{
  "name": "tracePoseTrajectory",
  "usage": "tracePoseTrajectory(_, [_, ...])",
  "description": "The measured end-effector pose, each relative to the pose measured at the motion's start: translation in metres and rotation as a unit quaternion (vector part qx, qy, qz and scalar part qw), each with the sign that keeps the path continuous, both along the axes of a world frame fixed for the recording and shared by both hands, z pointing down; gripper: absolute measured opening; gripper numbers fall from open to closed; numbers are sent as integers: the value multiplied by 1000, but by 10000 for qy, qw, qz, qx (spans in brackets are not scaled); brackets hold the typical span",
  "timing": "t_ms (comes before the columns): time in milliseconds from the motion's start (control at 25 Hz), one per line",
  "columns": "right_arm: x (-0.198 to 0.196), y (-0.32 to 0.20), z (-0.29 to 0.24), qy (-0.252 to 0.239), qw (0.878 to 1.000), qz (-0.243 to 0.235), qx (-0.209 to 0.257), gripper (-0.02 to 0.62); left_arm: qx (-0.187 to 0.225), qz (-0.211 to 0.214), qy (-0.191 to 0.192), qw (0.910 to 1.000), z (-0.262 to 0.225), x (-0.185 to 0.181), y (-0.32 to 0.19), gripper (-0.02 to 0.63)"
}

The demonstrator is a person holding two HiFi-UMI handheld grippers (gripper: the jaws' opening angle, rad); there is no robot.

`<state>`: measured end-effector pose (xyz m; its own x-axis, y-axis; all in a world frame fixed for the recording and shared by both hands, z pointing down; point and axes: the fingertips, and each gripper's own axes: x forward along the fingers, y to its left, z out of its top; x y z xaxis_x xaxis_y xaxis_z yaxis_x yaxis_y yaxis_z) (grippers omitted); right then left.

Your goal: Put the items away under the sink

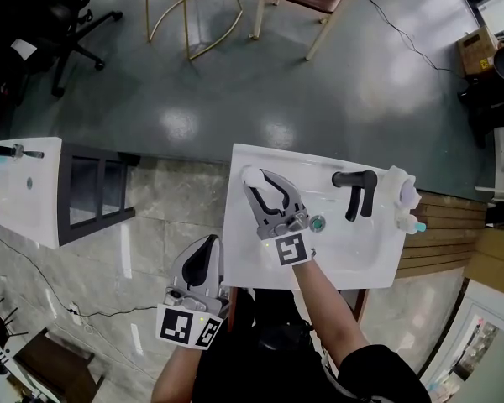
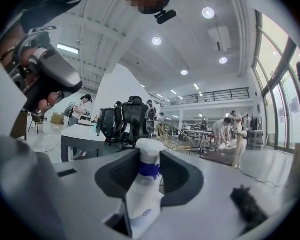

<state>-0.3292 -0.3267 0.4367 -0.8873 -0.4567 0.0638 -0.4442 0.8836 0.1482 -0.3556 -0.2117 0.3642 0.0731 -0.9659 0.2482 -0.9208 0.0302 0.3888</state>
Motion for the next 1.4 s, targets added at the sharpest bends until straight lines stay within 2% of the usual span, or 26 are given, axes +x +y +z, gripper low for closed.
tracePoseTrajectory(120, [-4,1,6,124,9996,-149,-199,146,-16,-13,5,10000,0,-1,2,6])
tracePoseTrajectory(200, [-6,1,8,219,9992,-269,-202,170,-29,-17,6,10000,1,-1,3,6])
tracePoseTrajectory(320, [-9,1,5,247,9991,-327,-104,170,-38,-27,24,10000,1,-3,5,6])
tracePoseTrajectory(480, [-11,4,1,246,9989,-396,27,114,-34,-24,57,10000,2,-4,4,6])
tracePoseTrajectory(800, [-9,5,1,15,9991,-313,-285,107,-55,-27,72,10000,2,-3,6,6])
tracePoseTrajectory(1400, [5,23,-21,-129,9994,-213,-252,107,47,-55,13,10000,-11,-2,19,6])
